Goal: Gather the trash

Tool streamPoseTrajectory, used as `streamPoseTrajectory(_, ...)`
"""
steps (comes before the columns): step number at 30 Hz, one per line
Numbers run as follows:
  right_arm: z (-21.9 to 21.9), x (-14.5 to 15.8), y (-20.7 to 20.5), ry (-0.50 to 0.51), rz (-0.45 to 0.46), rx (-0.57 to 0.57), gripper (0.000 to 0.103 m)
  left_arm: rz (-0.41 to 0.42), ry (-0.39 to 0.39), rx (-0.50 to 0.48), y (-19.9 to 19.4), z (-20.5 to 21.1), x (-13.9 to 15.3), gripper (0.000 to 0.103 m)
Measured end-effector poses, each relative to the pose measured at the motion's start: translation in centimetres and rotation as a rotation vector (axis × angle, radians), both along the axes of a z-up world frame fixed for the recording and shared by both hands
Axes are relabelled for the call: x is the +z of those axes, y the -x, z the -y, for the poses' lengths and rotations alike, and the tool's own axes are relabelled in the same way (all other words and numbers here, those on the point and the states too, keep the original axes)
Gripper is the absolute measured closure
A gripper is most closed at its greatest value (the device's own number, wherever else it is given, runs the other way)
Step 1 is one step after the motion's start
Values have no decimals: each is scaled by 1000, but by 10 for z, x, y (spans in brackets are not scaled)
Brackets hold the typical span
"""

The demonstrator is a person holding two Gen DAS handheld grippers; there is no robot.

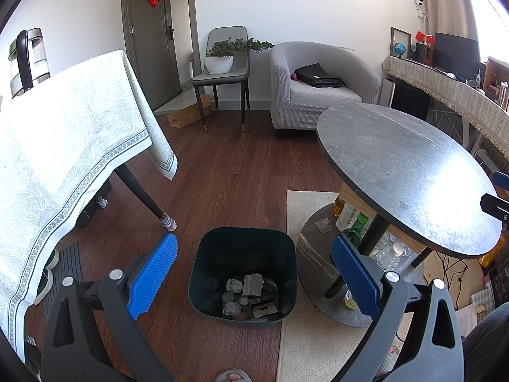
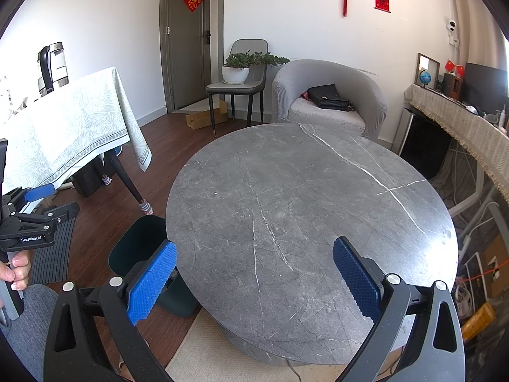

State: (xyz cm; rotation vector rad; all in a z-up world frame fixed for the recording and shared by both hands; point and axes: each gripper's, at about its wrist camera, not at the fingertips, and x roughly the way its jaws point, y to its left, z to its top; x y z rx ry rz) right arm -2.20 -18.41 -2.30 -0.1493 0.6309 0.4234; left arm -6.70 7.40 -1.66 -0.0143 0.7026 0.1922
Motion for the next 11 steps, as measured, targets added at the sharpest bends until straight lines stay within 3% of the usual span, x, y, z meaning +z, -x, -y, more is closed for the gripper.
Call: streamPoseTrajectory(11, -1, -2, 0, 3, -1, 2, 4, -10, -8, -2, 1, 2, -6, 4)
